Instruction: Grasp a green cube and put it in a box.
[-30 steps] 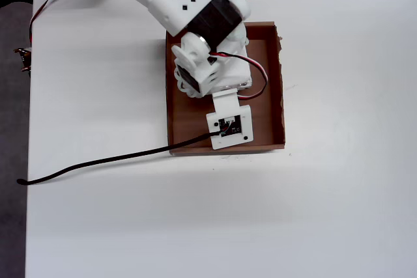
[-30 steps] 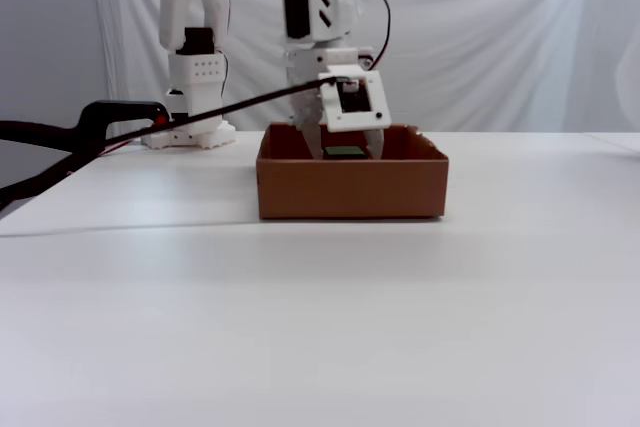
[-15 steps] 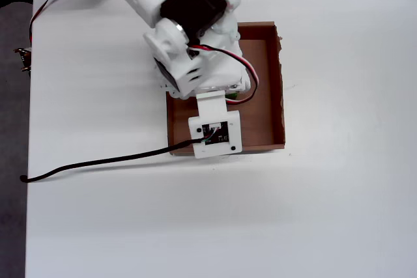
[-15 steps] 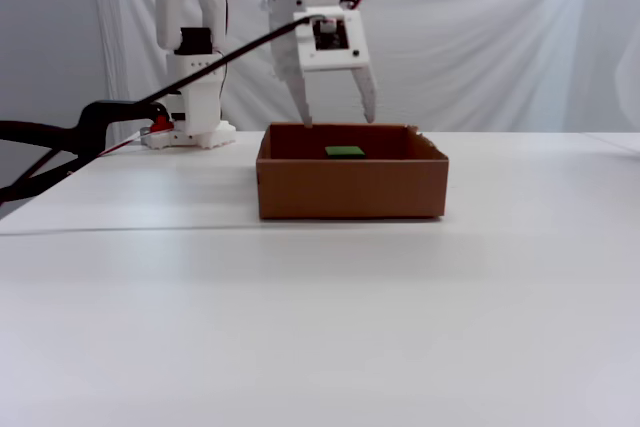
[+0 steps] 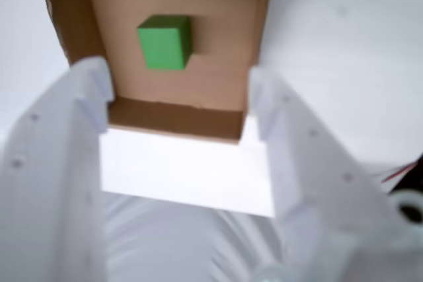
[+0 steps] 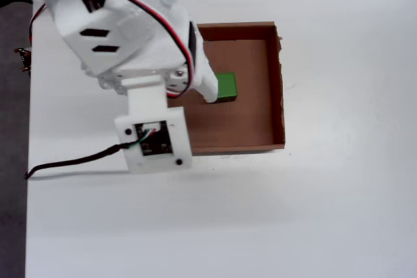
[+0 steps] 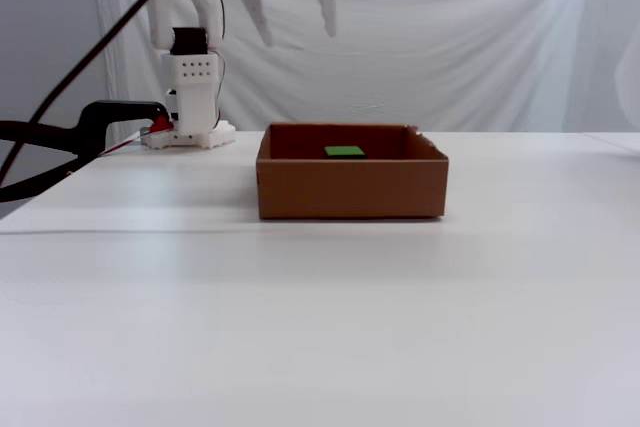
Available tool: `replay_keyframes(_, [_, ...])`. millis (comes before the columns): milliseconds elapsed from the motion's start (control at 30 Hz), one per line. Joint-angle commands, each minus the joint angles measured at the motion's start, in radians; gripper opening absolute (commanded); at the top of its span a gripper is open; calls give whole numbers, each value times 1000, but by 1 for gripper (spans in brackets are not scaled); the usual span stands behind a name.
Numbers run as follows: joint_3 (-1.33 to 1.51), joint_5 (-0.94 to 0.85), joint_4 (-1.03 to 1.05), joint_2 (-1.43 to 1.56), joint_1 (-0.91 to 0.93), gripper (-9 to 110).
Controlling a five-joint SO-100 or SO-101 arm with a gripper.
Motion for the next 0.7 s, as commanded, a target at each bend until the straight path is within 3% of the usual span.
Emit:
replay_keyframes(0, [-54, -60, 25, 80, 74, 22])
replay_keyframes(267, [8, -242, 83, 216, 284, 22])
replay_keyframes(433, [210, -373, 58, 387, 402, 22])
replay_keyframes(667, [589, -414, -49, 663, 472, 23])
